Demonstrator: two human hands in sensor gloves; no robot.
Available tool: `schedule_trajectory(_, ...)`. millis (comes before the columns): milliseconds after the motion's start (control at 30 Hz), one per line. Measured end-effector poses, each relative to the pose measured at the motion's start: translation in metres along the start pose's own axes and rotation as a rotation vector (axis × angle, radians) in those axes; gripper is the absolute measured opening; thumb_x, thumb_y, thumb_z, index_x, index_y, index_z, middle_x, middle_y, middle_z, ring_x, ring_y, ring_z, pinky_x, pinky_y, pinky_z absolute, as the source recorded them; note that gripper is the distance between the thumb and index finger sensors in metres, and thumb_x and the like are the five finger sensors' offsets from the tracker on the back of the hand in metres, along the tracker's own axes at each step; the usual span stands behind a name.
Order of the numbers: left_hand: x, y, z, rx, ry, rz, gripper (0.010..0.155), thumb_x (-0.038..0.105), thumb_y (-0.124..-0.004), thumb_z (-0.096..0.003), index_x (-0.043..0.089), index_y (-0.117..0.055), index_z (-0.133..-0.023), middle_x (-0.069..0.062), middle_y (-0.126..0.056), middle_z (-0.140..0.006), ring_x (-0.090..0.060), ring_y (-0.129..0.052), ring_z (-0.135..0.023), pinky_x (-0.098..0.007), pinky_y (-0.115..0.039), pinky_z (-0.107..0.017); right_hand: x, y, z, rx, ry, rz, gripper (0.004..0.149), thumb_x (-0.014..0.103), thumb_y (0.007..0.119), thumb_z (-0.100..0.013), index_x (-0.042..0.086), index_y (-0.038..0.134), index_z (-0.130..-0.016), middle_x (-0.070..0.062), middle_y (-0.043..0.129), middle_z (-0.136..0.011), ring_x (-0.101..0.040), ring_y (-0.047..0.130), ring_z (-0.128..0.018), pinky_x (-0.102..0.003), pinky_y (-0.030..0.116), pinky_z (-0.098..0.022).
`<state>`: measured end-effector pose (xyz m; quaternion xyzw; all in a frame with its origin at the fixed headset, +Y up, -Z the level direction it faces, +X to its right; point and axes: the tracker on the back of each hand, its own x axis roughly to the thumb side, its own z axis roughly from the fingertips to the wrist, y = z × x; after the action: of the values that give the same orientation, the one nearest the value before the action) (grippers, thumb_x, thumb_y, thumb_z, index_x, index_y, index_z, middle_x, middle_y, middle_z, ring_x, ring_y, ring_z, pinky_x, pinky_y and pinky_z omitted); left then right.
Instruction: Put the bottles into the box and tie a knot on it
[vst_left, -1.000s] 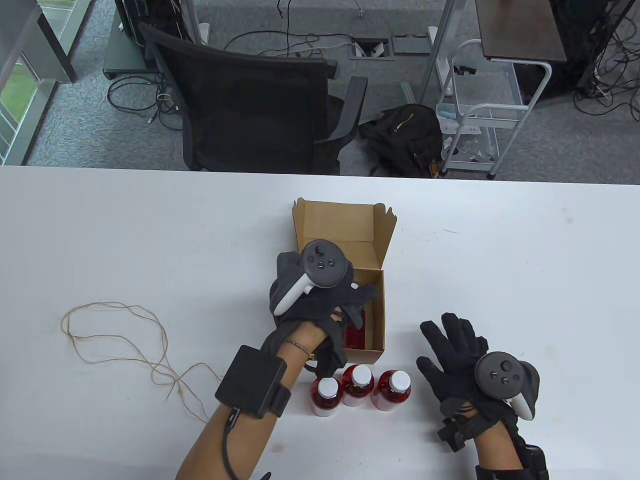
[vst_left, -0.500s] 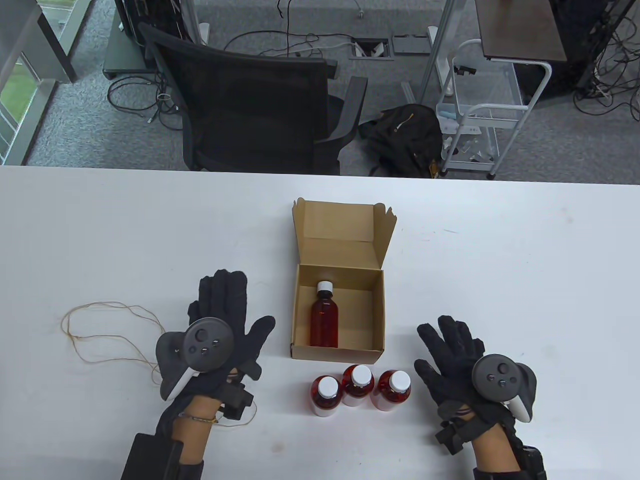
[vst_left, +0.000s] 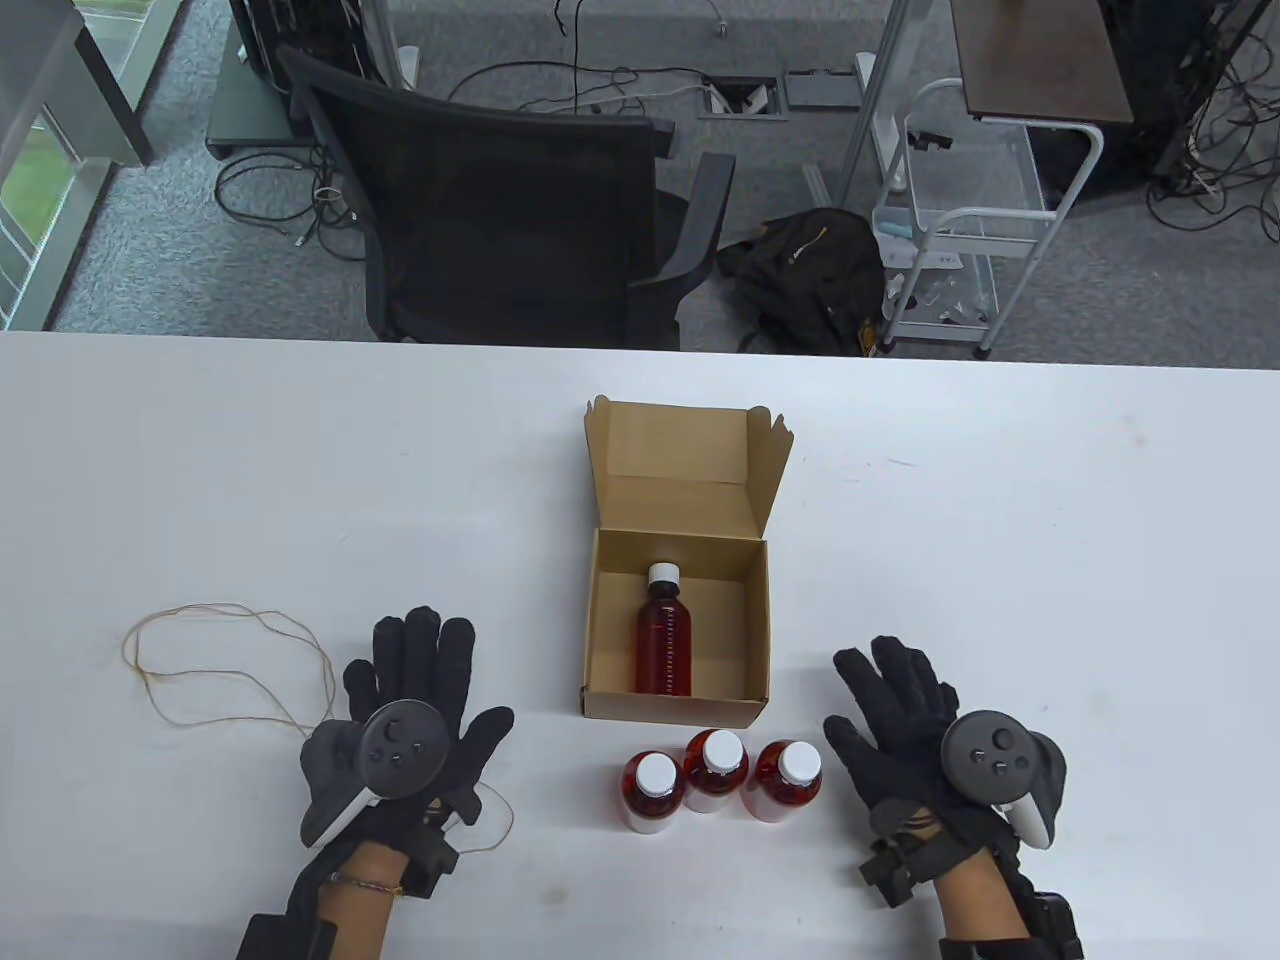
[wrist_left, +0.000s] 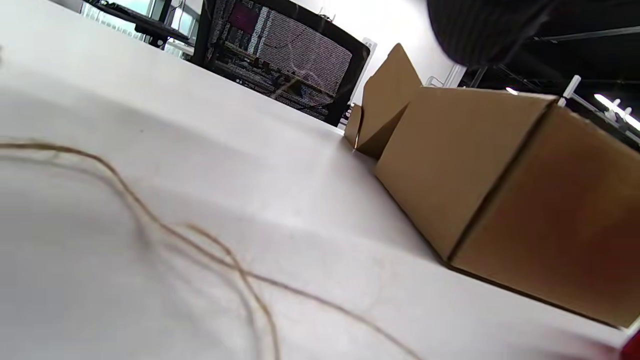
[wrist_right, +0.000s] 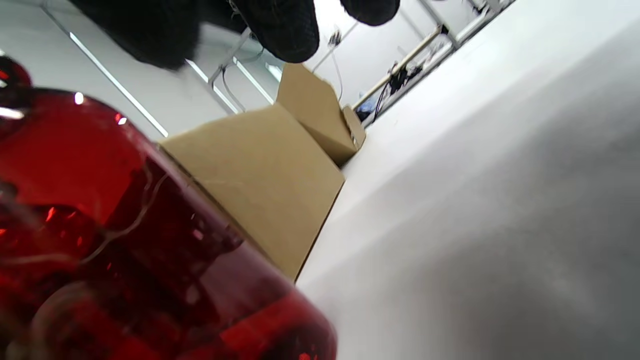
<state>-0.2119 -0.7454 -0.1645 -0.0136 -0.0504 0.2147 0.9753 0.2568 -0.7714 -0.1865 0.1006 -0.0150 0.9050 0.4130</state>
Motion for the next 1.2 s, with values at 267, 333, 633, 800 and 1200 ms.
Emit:
schedule_trajectory(267, 0.001, -0.003, 0.001, -0.008, -0.007, 0.033, 0.095, 0.059, -0.075, -0.0522, 0.020, -0.021, -0.120, -0.025, -0.014, -0.126, -0.056, -0.015, -0.110, -0.074, -0.024, -0.069, 0.008, 0.008, 0.001, 0.127, -0.140, -0.441, 0.101, 0.067, 0.078, -0.043, 0.013, 0.029, -0.113, -0.030, 0.035, -0.114, -0.061, 0.037, -0.097, -0.076, 0.043, -0.064)
schedule_trajectory(333, 0.001, -0.003, 0.001, -0.011, -0.007, 0.032, 0.095, 0.059, -0.075, -0.0520, 0.020, -0.022, -0.120, -0.025, -0.015, -0.126, -0.056, -0.015, -0.110, -0.074, -0.024, -0.069, 0.012, 0.015, 0.001, 0.212, -0.147, -0.481, 0.101, 0.062, 0.087, -0.041, 0.014, 0.034, -0.113, -0.029, 0.038, -0.114, -0.061, 0.045, -0.096, -0.075, 0.048, -0.064)
schedule_trajectory(633, -0.003, -0.004, 0.000, -0.021, 0.007, 0.048, 0.094, 0.059, -0.075, -0.0524, 0.020, -0.022, -0.120, -0.026, -0.016, -0.126, -0.057, -0.016, -0.109, -0.074, -0.024, -0.069, 0.021, 0.027, 0.001, 0.329, -0.101, -0.266, 0.090, 0.048, 0.099, -0.037, 0.014, 0.055, -0.108, -0.028, 0.056, -0.109, -0.056, 0.057, -0.094, -0.076, 0.053, -0.062)
schedule_trajectory(800, -0.002, -0.004, 0.000, -0.021, 0.005, 0.052, 0.094, 0.059, -0.075, -0.0525, 0.019, -0.022, -0.120, -0.026, -0.016, -0.126, -0.057, -0.017, -0.109, -0.074, -0.024, -0.069, 0.021, 0.030, 0.000, 0.344, -0.106, -0.281, 0.080, 0.041, 0.101, -0.036, 0.020, 0.065, -0.104, -0.022, 0.063, -0.107, -0.050, 0.059, -0.096, -0.073, 0.050, -0.065)
schedule_trajectory(1200, -0.002, -0.005, -0.001, -0.027, -0.004, 0.068, 0.094, 0.059, -0.075, -0.0526, 0.020, -0.022, -0.120, -0.026, -0.017, -0.126, -0.057, -0.017, -0.110, -0.074, -0.024, -0.069, 0.031, -0.022, -0.007, 0.216, -0.170, -0.472, 0.082, 0.033, 0.100, -0.038, 0.010, 0.058, -0.106, -0.023, 0.069, -0.103, -0.050, 0.067, -0.091, -0.065, 0.059, -0.065)
